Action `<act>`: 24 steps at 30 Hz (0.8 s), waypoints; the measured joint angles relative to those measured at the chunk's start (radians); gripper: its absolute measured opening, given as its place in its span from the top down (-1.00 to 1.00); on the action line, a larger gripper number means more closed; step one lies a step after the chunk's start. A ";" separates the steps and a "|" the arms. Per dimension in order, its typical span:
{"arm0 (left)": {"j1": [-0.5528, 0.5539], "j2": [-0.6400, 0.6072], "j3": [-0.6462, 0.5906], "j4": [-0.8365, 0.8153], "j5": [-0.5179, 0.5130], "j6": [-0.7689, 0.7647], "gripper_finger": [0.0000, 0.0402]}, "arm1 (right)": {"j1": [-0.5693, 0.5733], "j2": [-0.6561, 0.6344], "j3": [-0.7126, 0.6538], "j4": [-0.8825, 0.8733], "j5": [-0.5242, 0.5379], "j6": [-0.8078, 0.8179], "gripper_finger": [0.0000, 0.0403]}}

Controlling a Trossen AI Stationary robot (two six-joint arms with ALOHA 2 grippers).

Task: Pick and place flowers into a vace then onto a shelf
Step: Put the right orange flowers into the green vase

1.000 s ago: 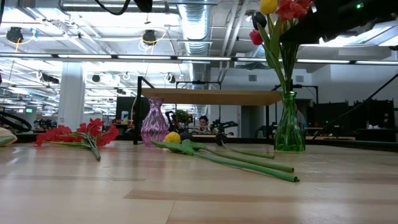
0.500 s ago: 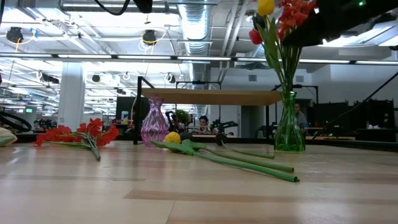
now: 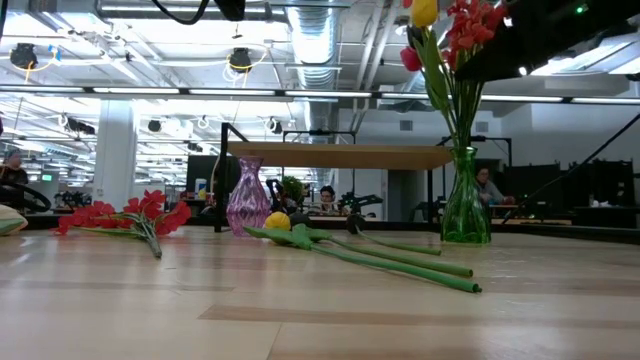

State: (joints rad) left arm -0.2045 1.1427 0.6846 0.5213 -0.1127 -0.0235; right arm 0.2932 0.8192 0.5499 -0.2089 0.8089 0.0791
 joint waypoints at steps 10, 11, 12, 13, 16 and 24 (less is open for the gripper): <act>0.000 0.000 0.000 0.000 0.000 0.000 0.10 | 0.003 -0.009 0.019 -0.069 -0.051 0.014 -0.23; 0.000 0.000 0.000 0.000 0.000 0.000 0.10 | 0.003 -0.009 0.031 -0.094 -0.051 0.025 -0.23; 0.000 0.000 0.000 0.000 0.000 0.000 0.10 | 0.003 -0.009 0.042 -0.117 -0.051 0.036 -0.24; 0.000 0.000 0.000 0.000 0.000 0.000 0.10 | 0.003 -0.009 0.051 -0.138 -0.051 0.047 -0.24; 0.000 0.000 0.000 0.000 0.000 0.000 0.10 | 0.005 -0.009 0.076 -0.193 -0.051 0.055 -0.24; 0.000 -0.005 0.000 -0.002 0.000 0.000 0.10 | 0.038 -0.009 0.144 -0.359 -0.052 0.140 -0.24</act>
State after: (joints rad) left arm -0.2044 1.1372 0.6846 0.5188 -0.1127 -0.0235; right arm 0.3308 0.8104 0.6937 -0.5674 0.7573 0.2192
